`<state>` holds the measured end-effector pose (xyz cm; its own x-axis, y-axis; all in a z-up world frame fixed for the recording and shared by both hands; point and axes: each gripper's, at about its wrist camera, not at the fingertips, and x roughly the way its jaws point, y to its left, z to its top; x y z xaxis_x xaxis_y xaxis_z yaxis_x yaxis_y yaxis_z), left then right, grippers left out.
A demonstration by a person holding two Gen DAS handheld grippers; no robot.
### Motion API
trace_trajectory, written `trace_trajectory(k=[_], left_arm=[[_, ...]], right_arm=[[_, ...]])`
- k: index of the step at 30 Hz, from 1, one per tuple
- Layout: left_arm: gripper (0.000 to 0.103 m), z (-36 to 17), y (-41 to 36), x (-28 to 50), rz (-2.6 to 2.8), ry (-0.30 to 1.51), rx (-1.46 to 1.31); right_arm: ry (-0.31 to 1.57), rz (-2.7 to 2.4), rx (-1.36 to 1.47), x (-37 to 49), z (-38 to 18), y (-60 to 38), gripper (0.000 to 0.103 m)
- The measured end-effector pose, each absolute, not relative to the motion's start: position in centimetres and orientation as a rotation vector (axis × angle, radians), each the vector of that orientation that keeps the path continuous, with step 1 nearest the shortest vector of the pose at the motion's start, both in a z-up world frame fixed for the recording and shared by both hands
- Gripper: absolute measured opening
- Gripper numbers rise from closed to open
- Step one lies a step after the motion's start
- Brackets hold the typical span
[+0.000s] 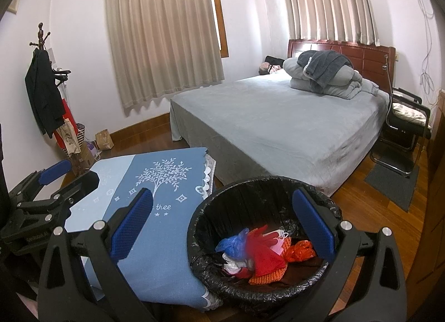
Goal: Collect trash
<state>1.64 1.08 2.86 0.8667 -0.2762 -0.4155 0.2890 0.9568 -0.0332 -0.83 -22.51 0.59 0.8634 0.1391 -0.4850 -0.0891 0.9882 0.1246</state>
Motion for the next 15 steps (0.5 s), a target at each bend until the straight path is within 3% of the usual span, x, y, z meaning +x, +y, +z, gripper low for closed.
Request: trace_trajectory(k=[15], left_arm=[[0.097, 2.92, 1.04, 1.66, -0.296, 0.43, 0.032]], right_arm=[[0.517, 0.119, 0.101, -0.72, 0.56, -22.47, 0.098]])
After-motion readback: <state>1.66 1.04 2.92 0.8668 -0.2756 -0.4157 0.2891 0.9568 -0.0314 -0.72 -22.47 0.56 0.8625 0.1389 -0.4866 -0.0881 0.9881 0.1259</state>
